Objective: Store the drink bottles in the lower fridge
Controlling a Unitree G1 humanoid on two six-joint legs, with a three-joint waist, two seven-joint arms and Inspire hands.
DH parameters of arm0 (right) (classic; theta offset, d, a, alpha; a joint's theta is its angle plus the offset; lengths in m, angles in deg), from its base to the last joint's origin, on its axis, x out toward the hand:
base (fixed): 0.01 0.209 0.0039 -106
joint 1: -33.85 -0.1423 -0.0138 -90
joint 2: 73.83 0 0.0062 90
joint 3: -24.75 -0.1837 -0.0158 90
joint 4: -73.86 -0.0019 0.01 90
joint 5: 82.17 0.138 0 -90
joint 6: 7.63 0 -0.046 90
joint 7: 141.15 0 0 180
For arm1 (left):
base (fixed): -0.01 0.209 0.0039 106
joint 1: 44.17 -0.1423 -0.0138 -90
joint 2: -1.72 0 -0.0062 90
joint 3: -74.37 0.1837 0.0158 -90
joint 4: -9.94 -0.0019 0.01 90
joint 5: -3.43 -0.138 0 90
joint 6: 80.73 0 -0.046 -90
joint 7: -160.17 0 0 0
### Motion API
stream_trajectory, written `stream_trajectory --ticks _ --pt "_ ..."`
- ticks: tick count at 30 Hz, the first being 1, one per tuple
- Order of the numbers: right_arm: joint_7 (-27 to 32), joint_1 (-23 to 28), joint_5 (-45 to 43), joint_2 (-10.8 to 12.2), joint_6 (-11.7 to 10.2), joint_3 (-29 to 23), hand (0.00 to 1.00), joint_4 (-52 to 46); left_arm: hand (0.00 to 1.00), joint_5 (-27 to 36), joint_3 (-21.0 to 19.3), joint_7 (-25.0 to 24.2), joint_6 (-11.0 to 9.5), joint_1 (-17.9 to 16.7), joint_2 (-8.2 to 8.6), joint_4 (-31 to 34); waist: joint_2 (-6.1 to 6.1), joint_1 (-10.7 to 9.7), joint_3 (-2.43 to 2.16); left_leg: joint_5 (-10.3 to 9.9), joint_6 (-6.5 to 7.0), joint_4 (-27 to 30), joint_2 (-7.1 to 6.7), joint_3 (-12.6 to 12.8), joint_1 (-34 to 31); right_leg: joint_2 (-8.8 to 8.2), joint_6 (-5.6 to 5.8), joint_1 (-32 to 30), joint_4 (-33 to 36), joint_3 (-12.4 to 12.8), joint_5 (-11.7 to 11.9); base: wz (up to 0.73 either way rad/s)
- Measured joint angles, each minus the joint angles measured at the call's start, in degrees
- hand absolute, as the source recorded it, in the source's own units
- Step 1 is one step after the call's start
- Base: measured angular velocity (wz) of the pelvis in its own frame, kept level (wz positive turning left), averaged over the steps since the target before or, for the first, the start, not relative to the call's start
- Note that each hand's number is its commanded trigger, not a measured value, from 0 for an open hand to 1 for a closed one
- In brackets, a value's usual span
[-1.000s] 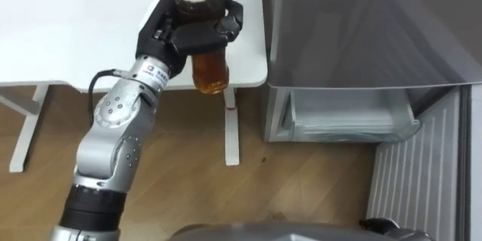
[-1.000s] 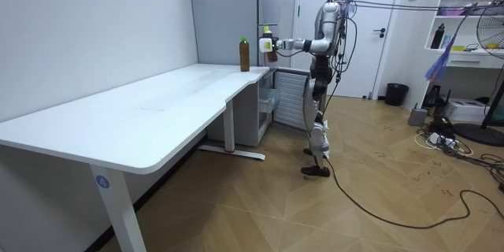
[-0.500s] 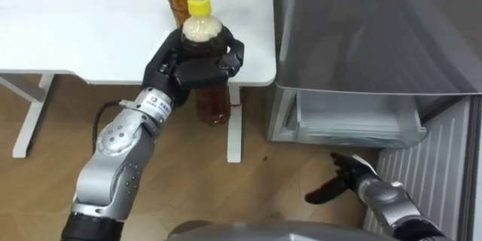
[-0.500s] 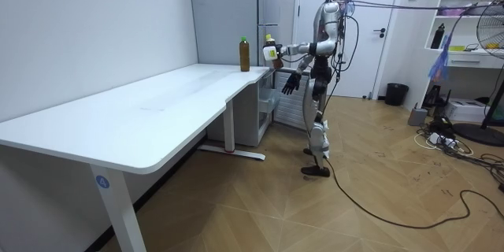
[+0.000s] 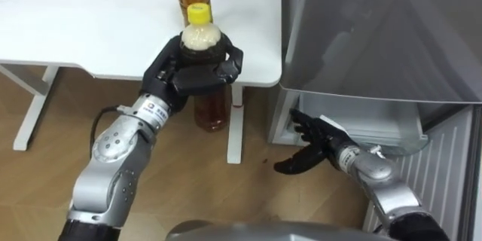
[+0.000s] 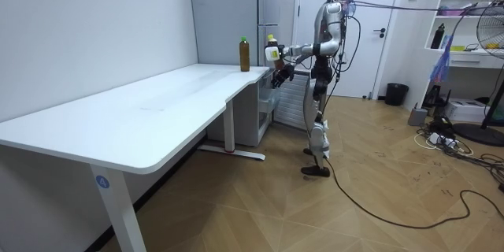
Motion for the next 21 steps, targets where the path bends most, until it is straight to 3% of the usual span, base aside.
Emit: stream_trajectory --ticks 3,9,13,15,21 --pt "-5.0 1.1 0.6 -1.5 0.5 0.6 0.0 -5.4 1.0 0.0 0.1 -0.3 -0.4 -0.2 -0.31 -0.4 0.01 0.1 0.02 0.0 0.0 0.1 0.0 0.0 -0.3 -0.09 0.0 -0.3 0.3 -0.2 0.0 0.01" --pt "-13.0 1.0 3.1 -1.7 0.8 0.9 0.0 -9.3 1.0 -0.1 0.3 -2.5 -0.4 -0.2 -0.02 -0.4 -0.16 0.2 0.14 0.0 0.0 0.5 -0.06 0.0 -0.4 -0.16 0.03 -0.3 0.4 -0.1 0.0 0.0" --pt "-16.2 0.9 6.2 -2.1 1.7 1.0 0.0 -10.3 1.0 -0.1 0.5 -2.7 -0.4 -0.2 0.53 -1.6 -0.34 0.2 0.25 0.0 0.0 0.5 -0.17 0.0 -0.4 -0.31 0.09 -0.4 0.7 0.0 -0.2 0.0" --pt "-17.8 0.9 7.2 -2.2 1.9 1.1 0.0 -10.4 1.0 -0.1 0.6 -2.8 -0.4 -0.2 0.6 -2.4 -0.77 0.4 0.53 0.0 0.0 0.6 -0.19 0.1 -0.4 -0.32 0.1 -0.6 0.9 0.4 -0.2 -0.04" --pt "-21.0 0.9 7.2 -2.1 2.6 1.6 0.0 -12.5 1.0 -0.1 1.5 -3.0 -0.4 -0.2 1.09 -3.4 -0.98 0.9 0.57 0.0 0.01 1.0 -0.31 0.2 -1.4 -0.54 0.15 -2.0 1.8 0.7 -0.2 -0.02"
